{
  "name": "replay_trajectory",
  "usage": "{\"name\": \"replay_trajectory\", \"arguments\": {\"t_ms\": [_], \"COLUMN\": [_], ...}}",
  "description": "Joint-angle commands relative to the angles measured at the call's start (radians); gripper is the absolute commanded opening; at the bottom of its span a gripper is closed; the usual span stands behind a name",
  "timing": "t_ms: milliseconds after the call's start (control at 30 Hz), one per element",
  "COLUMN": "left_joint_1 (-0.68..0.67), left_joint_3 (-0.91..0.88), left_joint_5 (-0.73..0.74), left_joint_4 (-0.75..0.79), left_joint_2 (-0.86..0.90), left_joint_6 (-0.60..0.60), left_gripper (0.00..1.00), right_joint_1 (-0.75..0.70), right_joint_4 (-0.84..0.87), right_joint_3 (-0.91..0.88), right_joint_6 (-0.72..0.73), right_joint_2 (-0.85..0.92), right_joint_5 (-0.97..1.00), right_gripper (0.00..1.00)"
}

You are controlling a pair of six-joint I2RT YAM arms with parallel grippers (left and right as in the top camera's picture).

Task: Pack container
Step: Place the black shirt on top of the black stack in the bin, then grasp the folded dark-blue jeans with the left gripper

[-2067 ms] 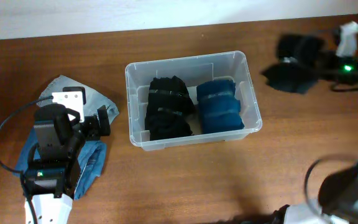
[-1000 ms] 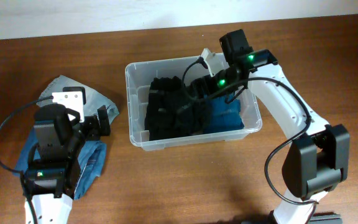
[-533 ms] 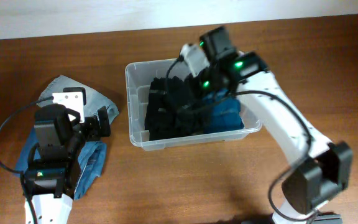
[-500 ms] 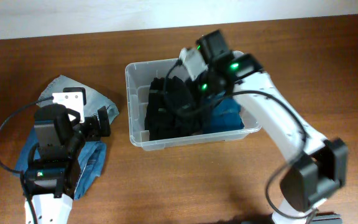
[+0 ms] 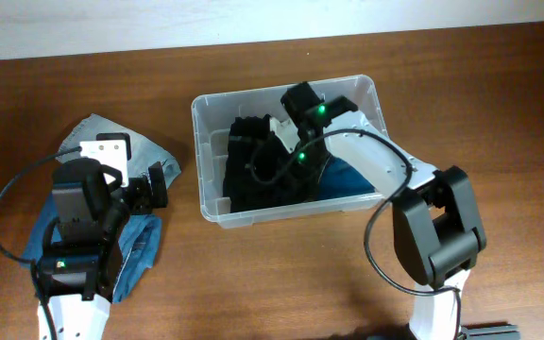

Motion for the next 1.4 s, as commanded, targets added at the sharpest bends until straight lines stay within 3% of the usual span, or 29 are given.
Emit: {"name": "replay_trajectory", "arguments": {"t_ms": [0,33,67,333,600,733,933,1067,1233,1367], "left_joint_1": [0.022,0.040,0.097,0.482,0.739,0.822,0.841,0.841,0.841,0.841], "left_joint_3": [0.037,0.042,0.048,0.047,-0.016,-0.119,-0.251,-0.319,-0.362,-0.363], "left_joint_5": [0.008,0.007,-0.012,0.015,0.117,0.122,0.138,0.372,0.497,0.547], "left_joint_4": [0.001,-0.003,-0.032,-0.378,-0.462,-0.399,-0.231,0.095,0.286,0.316], "left_joint_2": [-0.040,-0.047,-0.058,-0.026,0.056,0.141,0.291,0.388,0.474,0.523], "left_joint_6": [-0.014,-0.032,-0.110,-0.501,-0.537,-0.536,-0.492,-0.248,-0.223,-0.207], "left_gripper": [0.99,0.99,1.00,0.99,0.99,0.99,0.99,0.99,0.99,1.00], "right_joint_1": [-0.011,-0.012,-0.021,-0.161,-0.245,-0.245,-0.245,-0.245,-0.245,-0.245], "right_joint_4": [-0.034,-0.042,-0.058,-0.137,-0.207,-0.207,-0.207,-0.203,-0.204,-0.204], "right_joint_3": [0.164,0.194,0.247,0.298,0.293,0.293,0.293,0.293,0.293,0.293], "right_joint_6": [-0.008,-0.008,-0.008,0.003,0.003,0.003,0.003,0.003,0.003,0.003], "right_joint_2": [-0.142,-0.163,-0.206,-0.301,-0.260,-0.257,-0.257,-0.257,-0.257,-0.257], "right_joint_5": [0.076,0.084,0.096,0.090,0.089,0.090,0.094,0.094,0.094,0.094], "right_gripper": [0.65,0.85,0.99,0.98,0.99,0.98,0.98,0.99,0.98,0.99]}}
